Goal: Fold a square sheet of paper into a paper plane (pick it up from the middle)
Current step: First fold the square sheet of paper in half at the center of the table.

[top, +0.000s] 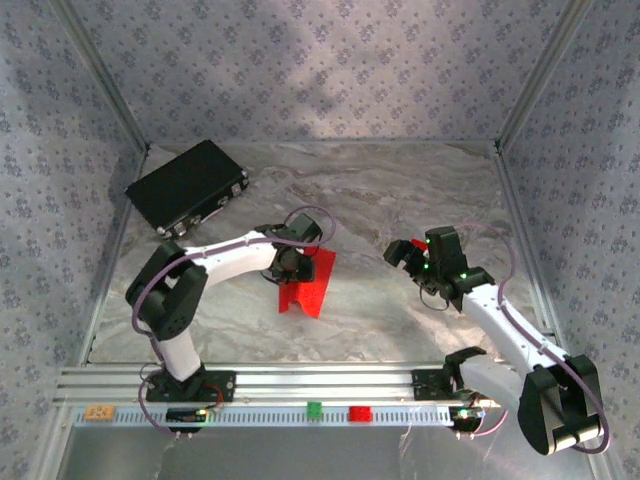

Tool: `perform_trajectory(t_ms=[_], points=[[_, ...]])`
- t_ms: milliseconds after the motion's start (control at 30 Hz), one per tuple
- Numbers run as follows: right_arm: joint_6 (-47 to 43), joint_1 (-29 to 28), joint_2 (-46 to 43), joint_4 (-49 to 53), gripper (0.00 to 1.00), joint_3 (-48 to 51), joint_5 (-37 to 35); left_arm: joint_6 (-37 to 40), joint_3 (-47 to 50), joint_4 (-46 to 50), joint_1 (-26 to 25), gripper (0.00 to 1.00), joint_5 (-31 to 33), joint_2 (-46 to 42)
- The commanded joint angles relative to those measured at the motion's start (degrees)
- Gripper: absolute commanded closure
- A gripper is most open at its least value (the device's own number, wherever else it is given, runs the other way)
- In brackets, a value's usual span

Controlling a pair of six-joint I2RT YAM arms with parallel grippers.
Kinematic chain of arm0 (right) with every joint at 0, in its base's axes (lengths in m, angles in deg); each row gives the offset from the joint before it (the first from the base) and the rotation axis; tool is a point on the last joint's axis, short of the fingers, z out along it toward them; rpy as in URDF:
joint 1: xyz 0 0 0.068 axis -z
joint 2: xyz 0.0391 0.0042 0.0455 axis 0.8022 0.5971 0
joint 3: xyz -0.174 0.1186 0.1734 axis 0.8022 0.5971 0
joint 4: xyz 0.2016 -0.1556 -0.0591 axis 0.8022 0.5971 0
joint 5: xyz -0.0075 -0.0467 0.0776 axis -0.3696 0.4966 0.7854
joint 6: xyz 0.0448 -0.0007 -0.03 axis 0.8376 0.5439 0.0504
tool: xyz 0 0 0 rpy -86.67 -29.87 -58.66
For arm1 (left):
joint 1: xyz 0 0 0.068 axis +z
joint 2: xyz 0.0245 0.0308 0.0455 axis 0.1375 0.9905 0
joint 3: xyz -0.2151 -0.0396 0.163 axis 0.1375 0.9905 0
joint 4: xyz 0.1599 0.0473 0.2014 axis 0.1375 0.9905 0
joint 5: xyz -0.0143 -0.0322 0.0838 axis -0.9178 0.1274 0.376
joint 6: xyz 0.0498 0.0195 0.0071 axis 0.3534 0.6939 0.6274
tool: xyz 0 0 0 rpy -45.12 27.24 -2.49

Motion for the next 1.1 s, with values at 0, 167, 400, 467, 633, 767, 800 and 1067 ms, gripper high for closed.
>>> perform_trajectory(t_ms=[0,167,400,467,633,767,800,1067], points=[[1.34,0.25,-0.80,2.60,0.01,-2.03,-2.50,-0.50,1.13,-4.11,-0.38,0.59,-0.97,-3.61],[1.66,0.51,-1.99,3.56,0.01,-2.58,-4.12,-2.06,3.53,-9.43,0.12,0.60,-5.00,-7.46],[1.99,0.80,-5.84,0.85,0.01,-1.01,-4.68,-12.15,11.45,-31.53,3.62,0.58,-21.08,-11.24],[2.10,0.73,-6.87,-1.19,0.01,0.04,-4.06,-15.87,13.78,-38.60,4.40,0.58,-24.70,-10.67],[2.14,0.76,-9.21,-7.85,0.01,3.42,-0.79,-23.63,18.17,-52.96,4.56,0.58,-28.47,-7.05],[1.06,0.80,-9.14,-9.63,0.03,4.41,0.93,-28.18,20.52,-61.02,3.86,0.58,-28.81,-3.28],[0.42,0.80,-8.65,-9.72,0.04,4.52,1.42,-28.80,20.65,-62.23,3.60,0.58,-28.95,-2.25],[-0.26,0.74,-1.29,-11.65,0.08,3.78,7.53,-32.66,20.74,-68.22,2.27,0.59,-29.46,3.90]])
